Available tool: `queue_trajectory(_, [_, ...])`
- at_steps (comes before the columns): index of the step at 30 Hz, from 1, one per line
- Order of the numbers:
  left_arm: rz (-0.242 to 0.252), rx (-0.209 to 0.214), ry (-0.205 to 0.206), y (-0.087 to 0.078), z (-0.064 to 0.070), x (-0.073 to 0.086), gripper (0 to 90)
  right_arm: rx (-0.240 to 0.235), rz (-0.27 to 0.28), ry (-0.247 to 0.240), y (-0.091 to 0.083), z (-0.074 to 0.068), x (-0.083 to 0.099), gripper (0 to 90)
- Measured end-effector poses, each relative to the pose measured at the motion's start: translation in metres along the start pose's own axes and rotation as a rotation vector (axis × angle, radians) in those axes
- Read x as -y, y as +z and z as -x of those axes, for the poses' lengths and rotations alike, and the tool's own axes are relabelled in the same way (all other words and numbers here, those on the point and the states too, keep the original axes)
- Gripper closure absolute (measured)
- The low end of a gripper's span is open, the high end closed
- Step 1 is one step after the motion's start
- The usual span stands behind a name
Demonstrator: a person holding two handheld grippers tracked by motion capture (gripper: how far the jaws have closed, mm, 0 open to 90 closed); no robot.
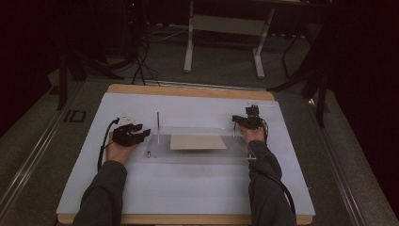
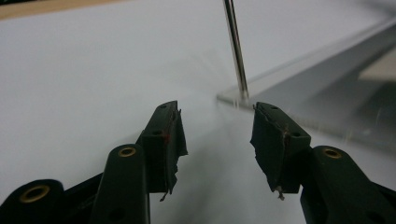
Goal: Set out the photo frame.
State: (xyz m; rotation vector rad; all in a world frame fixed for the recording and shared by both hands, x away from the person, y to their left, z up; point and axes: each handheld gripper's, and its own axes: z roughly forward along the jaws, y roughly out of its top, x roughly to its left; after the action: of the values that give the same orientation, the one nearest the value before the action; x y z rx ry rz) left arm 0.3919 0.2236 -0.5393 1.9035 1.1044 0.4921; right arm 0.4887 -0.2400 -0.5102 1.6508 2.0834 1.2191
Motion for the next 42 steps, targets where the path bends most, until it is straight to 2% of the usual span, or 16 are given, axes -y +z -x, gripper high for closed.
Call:
queue_trajectory(2, [-0.008, 0.014, 0.041, 0.000, 0.005, -0.001, 51.5, -0.001, -0.001, 0.000, 0.000, 0.000, 0.000, 85.5])
queue_trajectory(4, [-0.015, 0.002, 0.072, 0.000, 0.009, 0.001, 54.1, 0.000, 0.000, 0.001, 0.000, 0.000, 0.000, 85.5])
queue_trajectory(8, [-0.008, 0.014, 0.073, -0.002, 0.009, 0.002, 53.7, -0.001, 0.000, 0.002, 0.000, 0.000, 0.000, 85.5])
queue_trajectory(12, [-0.024, 0.033, 0.122, -0.002, 0.014, 0.002, 49.0, -0.002, -0.003, 0.002, 0.000, 0.000, 0.000, 85.5])
queue_trajectory(16, [0.001, 0.060, 0.132, 0.001, 0.020, 0.000, 45.3, -0.002, -0.003, 0.003, 0.000, 0.000, 0.000, 85.5])
queue_trajectory(21, [0.036, 0.060, 0.194, 0.003, 0.032, -0.002, 45.3, -0.005, -0.006, 0.002, 0.000, 0.001, -0.001, 85.4])
queue_trajectory(23, [0.051, 0.073, 0.217, 0.003, 0.037, -0.004, 45.0, -0.004, -0.006, 0.004, 0.001, 0.001, -0.001, 85.4])
queue_trajectory(25, [0.065, 0.067, 0.243, 0.003, 0.041, -0.005, 44.6, -0.004, -0.007, 0.006, 0.001, 0.001, -0.001, 85.4])
queue_trajectory(28, [0.070, 0.069, 0.249, 0.003, 0.040, -0.006, 43.7, -0.008, -0.011, 0.008, 0.001, 0.001, -0.001, 85.3])
queue_trajectory(30, [0.075, 0.057, 0.275, 0.003, 0.042, -0.006, 44.1, -0.010, -0.016, 0.009, 0.001, 0.001, -0.002, 85.3])
queue_trajectory(33, [0.088, 0.063, 0.281, 0.004, 0.043, -0.008, 43.5, -0.010, -0.016, 0.007, 0.001, 0.001, -0.002, 85.3])
queue_trajectory(36, [0.096, 0.086, 0.272, 0.006, 0.044, -0.009, 42.2, -0.009, -0.019, 0.007, 0.001, 0.001, -0.002, 85.4])
queue_trajectory(42, [0.100, 0.102, 0.258, 0.008, 0.045, -0.010, 43.5, -0.012, -0.026, -0.001, 0.001, 0.001, -0.003, 85.2])
